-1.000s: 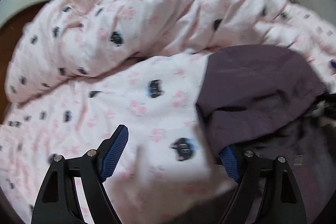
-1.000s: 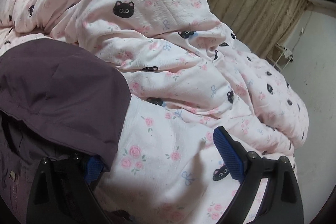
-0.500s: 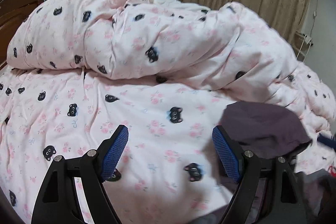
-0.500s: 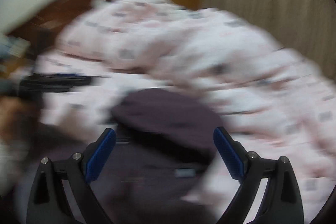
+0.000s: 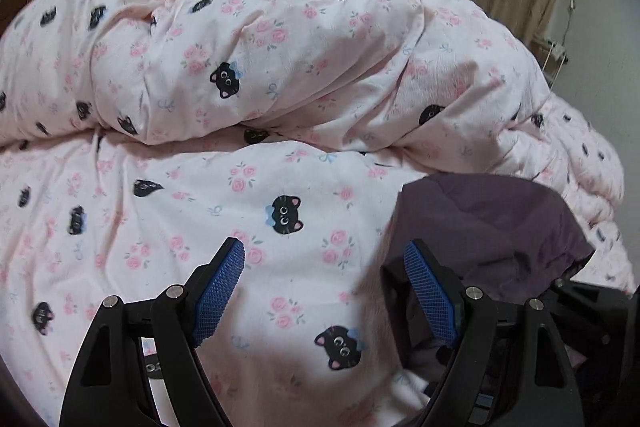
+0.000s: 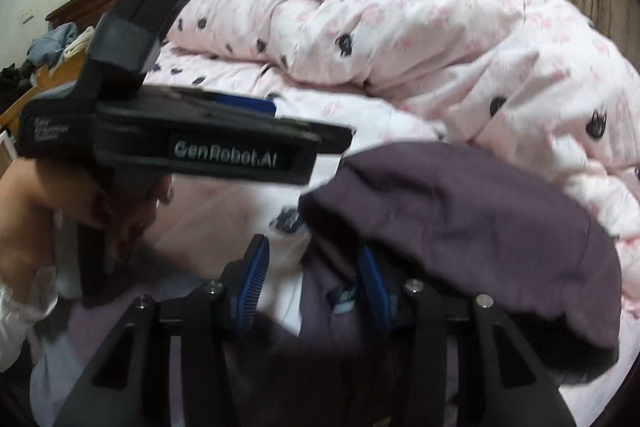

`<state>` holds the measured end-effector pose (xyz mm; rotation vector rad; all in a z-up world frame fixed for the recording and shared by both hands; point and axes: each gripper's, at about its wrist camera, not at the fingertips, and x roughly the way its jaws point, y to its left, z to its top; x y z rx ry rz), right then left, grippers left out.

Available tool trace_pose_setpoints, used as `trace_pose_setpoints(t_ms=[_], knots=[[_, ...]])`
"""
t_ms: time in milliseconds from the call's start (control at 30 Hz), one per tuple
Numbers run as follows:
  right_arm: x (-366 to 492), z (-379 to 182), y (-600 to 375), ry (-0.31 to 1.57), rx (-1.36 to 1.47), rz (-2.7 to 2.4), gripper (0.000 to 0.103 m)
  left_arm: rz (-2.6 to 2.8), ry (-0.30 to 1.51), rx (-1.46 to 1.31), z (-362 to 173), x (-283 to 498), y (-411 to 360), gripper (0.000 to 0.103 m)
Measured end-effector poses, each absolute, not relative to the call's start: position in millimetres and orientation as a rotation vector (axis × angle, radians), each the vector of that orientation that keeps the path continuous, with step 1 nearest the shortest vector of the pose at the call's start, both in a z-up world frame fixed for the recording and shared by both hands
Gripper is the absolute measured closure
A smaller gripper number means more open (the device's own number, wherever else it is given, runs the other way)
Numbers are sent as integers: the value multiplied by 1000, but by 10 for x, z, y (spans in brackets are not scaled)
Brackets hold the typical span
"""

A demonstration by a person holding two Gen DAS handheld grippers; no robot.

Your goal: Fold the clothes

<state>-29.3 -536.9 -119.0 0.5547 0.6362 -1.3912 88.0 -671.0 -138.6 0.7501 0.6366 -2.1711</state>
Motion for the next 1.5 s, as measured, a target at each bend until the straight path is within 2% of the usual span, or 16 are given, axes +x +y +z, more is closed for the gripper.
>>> trace_pose_setpoints(t_ms=[33, 100, 133, 167, 433, 500, 533, 567, 600, 733, 800, 867, 933, 1333, 1500], knots=[[-290, -1197, -5398, 638, 552, -1398, 60, -2163, 677, 734, -1402, 902, -6752, 24], [-302, -1227, -5456, 638, 562, -1404, 80, -2143, 771, 692, -1439, 957, -6840, 24], [-310, -1244, -5484, 637, 569, -1406, 94, -2138, 820, 672, -1460, 976, -6875, 24], [-319, -1254, -5495, 635, 574, -1407, 102, -2143, 858, 670, -1485, 976, -6892, 24], [-392, -1106, -5315, 569, 546, -1398, 101, -2188, 913, 663, -1489, 941, -6868, 24], [-368, -1086, -5307, 574, 535, -1404, 85, -2184, 931, 650, -1478, 960, -6882, 24], [-339, -1094, -5314, 583, 530, -1409, 62, -2184, 937, 646, -1476, 971, -6891, 24], [-304, -1109, -5322, 592, 522, -1416, 46, -2182, 945, 645, -1472, 980, -6898, 24], [-268, -1124, -5330, 602, 514, -1423, 44, -2180, 953, 645, -1468, 988, -6904, 24], [-126, -1178, -5361, 649, 477, -1461, 48, -2186, 958, 647, -1452, 985, -6909, 24], [-132, -1224, -5406, 669, 499, -1477, 63, -2187, 968, 653, -1469, 976, -6914, 24], [-153, -1274, -5454, 687, 528, -1491, 92, -2186, 983, 665, -1498, 955, -6921, 24], [-189, -1308, -5480, 689, 559, -1497, 101, -2187, 995, 690, -1544, 932, -6916, 24], [-595, -1069, -5039, 365, 769, -1238, 102, -2139, 930, 792, -1718, 813, -6853, 24], [-700, -1130, -5071, 284, 842, -1173, 102, -2129, 902, 726, -1598, 916, -6853, 24]])
